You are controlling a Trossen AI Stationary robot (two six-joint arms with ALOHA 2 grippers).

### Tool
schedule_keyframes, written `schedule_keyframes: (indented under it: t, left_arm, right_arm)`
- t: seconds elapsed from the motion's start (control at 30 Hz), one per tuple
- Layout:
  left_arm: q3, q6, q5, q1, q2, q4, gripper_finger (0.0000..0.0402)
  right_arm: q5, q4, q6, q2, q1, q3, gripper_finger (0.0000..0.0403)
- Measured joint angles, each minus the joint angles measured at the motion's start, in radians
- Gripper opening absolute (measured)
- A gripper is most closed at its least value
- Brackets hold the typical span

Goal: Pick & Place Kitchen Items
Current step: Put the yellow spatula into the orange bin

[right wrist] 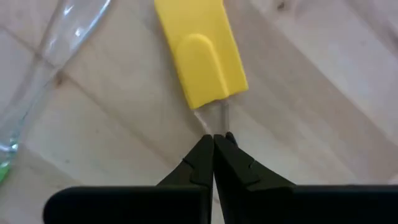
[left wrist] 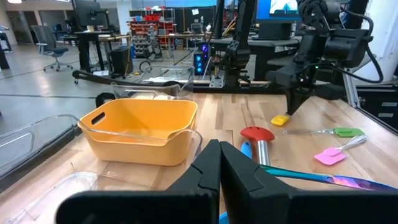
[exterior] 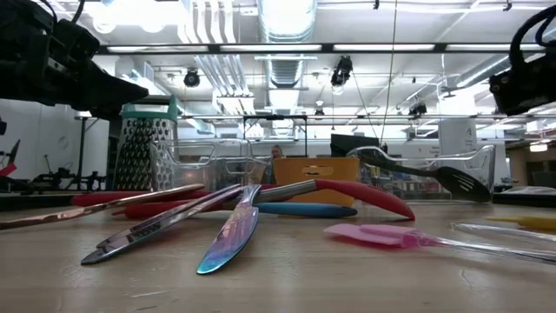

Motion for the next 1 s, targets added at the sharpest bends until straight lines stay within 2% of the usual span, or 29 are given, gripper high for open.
schedule_keyframes:
  t: [0.37, 0.5, 0.7, 1.0]
  left_arm:
    - [0.000, 0.000, 0.000, 0.000, 0.000, 0.000, 0.0005]
    - [0.000, 0.000, 0.000, 0.000, 0.000, 0.000, 0.0005]
    - [0.000, 0.000, 0.000, 0.000, 0.000, 0.000, 0.0005]
    - [0.000, 0.000, 0.000, 0.000, 0.000, 0.000, 0.0005]
  right_arm:
    - [0.056, -0.017, -0.030, -0.003, -0.007, 0.020, 0.0008]
    - [0.105, -0.014, -0.074, -0.005, -0.031, 0.034, 0.0024]
    - [0.131, 0.015, -0.157, -0.005, -0.084, 0.036, 0.0096]
    - [0.160, 0.047, -0.166, -0.005, -0.119, 0.009, 0.0211]
